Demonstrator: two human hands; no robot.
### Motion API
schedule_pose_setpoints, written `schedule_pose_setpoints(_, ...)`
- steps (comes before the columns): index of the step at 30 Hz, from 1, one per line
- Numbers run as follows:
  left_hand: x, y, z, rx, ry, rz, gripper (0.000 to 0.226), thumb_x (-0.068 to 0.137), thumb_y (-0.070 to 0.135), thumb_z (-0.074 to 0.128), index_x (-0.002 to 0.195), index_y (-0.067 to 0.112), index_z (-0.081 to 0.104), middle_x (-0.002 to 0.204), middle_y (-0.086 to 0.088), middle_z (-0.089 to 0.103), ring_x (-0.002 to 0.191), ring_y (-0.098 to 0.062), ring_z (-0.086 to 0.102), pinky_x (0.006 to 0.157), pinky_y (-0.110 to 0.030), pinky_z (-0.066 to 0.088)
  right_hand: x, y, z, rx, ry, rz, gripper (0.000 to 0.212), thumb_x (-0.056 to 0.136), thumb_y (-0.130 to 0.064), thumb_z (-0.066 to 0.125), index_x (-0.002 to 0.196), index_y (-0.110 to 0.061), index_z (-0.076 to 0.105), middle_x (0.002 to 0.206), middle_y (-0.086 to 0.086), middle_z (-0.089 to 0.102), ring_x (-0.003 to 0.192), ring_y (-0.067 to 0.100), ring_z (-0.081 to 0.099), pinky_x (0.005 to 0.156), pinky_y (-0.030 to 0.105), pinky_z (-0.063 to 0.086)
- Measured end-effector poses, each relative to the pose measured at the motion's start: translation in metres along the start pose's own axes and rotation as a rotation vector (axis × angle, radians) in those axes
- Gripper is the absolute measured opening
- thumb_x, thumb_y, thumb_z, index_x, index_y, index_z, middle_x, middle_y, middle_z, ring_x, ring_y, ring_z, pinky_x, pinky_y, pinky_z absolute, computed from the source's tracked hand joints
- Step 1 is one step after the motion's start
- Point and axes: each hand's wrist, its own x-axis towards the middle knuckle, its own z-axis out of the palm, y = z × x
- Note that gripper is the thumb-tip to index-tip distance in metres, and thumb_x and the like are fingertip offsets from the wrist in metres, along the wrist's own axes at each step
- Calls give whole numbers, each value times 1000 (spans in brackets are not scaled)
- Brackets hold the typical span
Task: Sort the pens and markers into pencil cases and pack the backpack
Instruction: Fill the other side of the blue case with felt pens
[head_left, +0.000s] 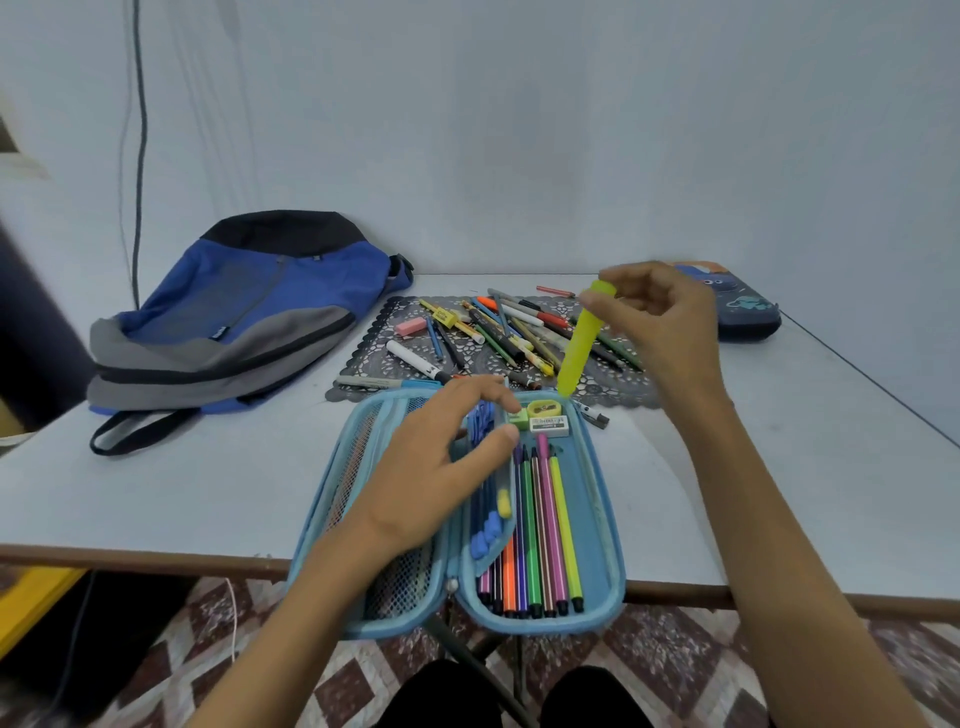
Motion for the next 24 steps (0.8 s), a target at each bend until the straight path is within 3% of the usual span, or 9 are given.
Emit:
schedule_pose_setpoints(3, -1, -1, 0, -35, 0, -9, 32, 87, 52, 48, 111, 33, 59, 135, 24, 51, 133, 1, 42, 104, -46, 45, -10, -20, -4, 12, -158, 49, 25, 71, -20, 84, 87, -7, 69, 73, 16, 66, 55, 21, 59, 50, 30, 49)
schedule_pose_setpoints(8, 2, 0, 4, -28, -6, 10, 32, 88, 49, 48, 111, 30, 59, 130, 19, 55, 129, -5, 47, 101, -48, 46, -24, -26, 0, -332, -456, 190, 39, 64, -29, 89, 79, -1, 66, 61, 19, 66, 47, 24, 60, 47, 35, 50)
schedule_pose_setpoints(12, 1, -1, 4, -38, 3, -1, 32, 87, 49, 49, 111, 31, 59, 131, 22, 54, 130, 0, 45, 102, -44, 47, -34, -24, 8, -666, -605, 191, 39, 68, -35, 86, 74, -2, 64, 49, 6, 63, 37, 9, 56, 38, 18, 42)
schedule_pose_setpoints(15, 1, -2, 4, -32, 4, -3, 32, 87, 50, 49, 112, 32, 59, 133, 23, 53, 132, 2, 42, 103, -43, 46, -40, -23, 13, -823, -694, 187, 41, 67, -40, 85, 70, -6, 62, 48, 1, 59, 39, 10, 54, 42, 20, 43)
schedule_pose_setpoints(18, 1, -1, 4, -39, 2, -2, 32, 87, 50, 48, 111, 32, 59, 133, 23, 53, 132, 3, 42, 104, -40, 46, -44, -22, 17, -963, -723, 170, 46, 64, -46, 85, 67, -12, 55, 56, 2, 56, 54, 14, 52, 59, 30, 47)
schedule_pose_setpoints(21, 1, -1, 5, -35, 2, 5, 32, 87, 50, 48, 110, 32, 59, 132, 23, 53, 131, 3, 42, 103, -41, 46, -46, -21, 18, -1005, -714, 156, 50, 61, -53, 84, 69, -11, 57, 66, 6, 58, 60, 17, 51, 58, 30, 42)
schedule_pose_setpoints(24, 1, -1, 5, -18, 1, 6, 31, 87, 50, 48, 110, 32, 59, 130, 24, 53, 130, 3, 43, 103, -44, 46, -44, -24, 14, -952, -751, 191, 54, 68, -52, 80, 82, -2, 68, 69, 11, 68, 53, 17, 58, 52, 26, 45)
